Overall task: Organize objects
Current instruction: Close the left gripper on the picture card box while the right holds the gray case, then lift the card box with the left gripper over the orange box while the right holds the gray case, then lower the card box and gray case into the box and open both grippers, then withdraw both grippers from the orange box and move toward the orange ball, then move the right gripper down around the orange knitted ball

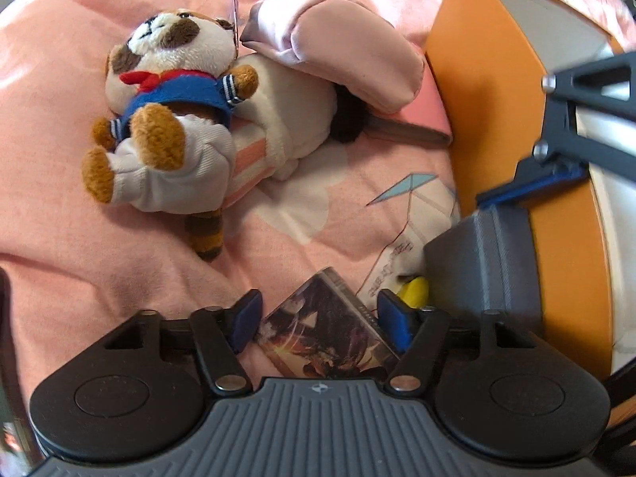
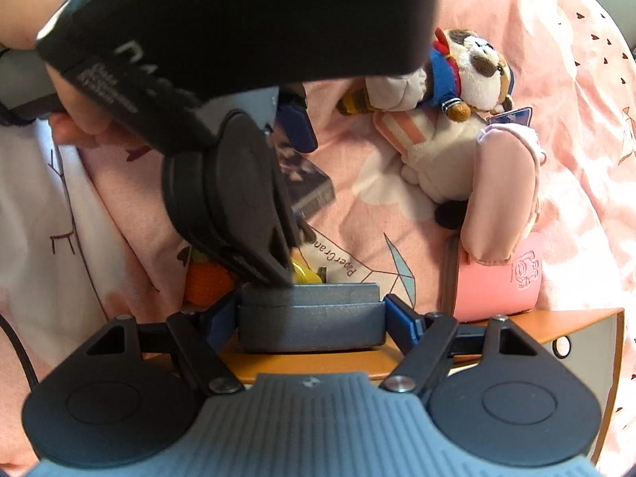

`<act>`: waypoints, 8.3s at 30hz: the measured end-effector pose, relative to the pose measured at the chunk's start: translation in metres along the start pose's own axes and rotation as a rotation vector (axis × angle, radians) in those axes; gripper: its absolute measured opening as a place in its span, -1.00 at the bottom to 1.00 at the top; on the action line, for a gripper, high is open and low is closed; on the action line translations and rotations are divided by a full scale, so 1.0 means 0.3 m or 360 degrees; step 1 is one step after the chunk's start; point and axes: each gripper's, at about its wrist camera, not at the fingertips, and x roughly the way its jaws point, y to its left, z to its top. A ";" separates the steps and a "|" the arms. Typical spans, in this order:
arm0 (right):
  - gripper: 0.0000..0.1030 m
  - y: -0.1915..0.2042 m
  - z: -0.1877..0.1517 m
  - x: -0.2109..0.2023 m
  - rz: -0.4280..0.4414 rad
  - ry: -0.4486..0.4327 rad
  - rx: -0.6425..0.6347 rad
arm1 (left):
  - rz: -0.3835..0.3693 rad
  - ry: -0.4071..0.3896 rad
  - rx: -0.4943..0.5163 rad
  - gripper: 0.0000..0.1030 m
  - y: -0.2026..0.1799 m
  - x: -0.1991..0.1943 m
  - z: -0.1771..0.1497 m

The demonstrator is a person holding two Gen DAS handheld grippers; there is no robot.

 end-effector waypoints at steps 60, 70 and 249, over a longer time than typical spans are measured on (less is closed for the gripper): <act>0.49 0.085 0.033 -0.058 -0.0106 -0.0320 -0.0104 | -0.0324 -0.0023 -0.0504 -0.38 0.162 -0.126 -0.141; 0.49 0.128 -0.028 -0.245 -0.0324 -0.0423 -0.0115 | -0.0492 -0.0291 -0.0264 -0.51 0.141 -0.354 -0.129; -0.10 0.301 -0.177 0.110 -0.0165 -0.0495 0.2516 | -0.0214 -0.0027 0.0576 -0.43 0.076 -0.174 -0.319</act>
